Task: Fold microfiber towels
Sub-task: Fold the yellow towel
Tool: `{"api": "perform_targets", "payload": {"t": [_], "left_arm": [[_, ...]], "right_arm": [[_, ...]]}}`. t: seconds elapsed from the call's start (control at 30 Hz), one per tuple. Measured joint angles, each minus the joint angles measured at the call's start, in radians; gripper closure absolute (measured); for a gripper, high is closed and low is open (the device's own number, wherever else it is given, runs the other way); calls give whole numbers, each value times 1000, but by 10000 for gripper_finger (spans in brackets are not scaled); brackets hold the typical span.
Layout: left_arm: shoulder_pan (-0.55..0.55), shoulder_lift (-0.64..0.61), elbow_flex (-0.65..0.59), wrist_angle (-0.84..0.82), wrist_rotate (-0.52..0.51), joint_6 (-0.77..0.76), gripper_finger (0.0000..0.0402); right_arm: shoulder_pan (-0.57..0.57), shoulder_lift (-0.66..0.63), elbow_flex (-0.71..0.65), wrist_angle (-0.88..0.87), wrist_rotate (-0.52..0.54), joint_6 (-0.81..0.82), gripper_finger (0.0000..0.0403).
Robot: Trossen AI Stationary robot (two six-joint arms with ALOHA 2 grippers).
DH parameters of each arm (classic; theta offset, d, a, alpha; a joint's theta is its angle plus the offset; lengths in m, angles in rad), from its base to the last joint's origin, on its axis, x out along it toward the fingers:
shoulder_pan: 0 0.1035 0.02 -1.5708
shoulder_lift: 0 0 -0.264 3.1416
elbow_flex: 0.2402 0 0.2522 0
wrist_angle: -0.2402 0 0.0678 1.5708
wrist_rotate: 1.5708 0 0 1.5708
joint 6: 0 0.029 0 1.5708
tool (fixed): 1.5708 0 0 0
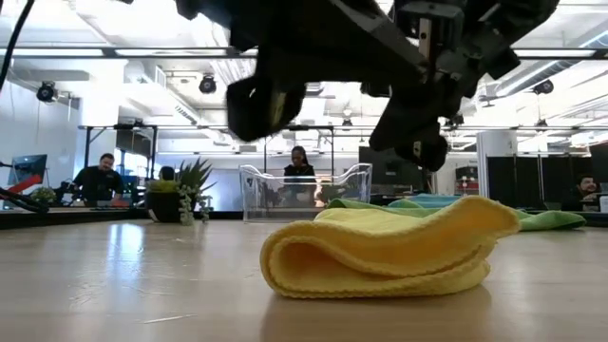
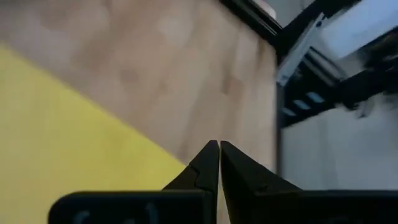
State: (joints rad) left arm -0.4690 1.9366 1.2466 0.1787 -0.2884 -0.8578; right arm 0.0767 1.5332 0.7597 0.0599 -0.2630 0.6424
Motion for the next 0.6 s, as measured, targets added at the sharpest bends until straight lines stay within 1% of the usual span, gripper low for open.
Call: {"api": "perform_targets", "payload": {"t": [0.03, 0.1, 0.2, 0.23, 0.33, 0.4, 0.5, 0.6], "left_arm": [[0, 0, 9, -21, -29, 40, 402], [3, 0, 17, -63, -76, 54, 402], [20, 19, 9, -68, -89, 25, 402], [27, 26, 5, -76, -90, 4, 402], [45, 53, 4, -72, -92, -46, 402], [52, 59, 4, -71, -92, -52, 402], [51, 61, 4, -68, -91, -57, 402], [38, 60, 6, -70, -88, -138, 402]], "right_arm": [[-13, -5, 0, -10, -4, -18, 392], [-43, -16, 0, -18, -6, -76, 392], [-98, -22, 0, -29, -9, -188, 392], [-120, -22, 0, -32, -23, -220, 392], [-198, -22, 0, -43, -124, -310, 386], [-248, -22, 3, -83, -170, -364, 374], [-313, -22, 25, -178, -200, -455, 347], [-342, -22, 46, -231, -214, -495, 314]]}}
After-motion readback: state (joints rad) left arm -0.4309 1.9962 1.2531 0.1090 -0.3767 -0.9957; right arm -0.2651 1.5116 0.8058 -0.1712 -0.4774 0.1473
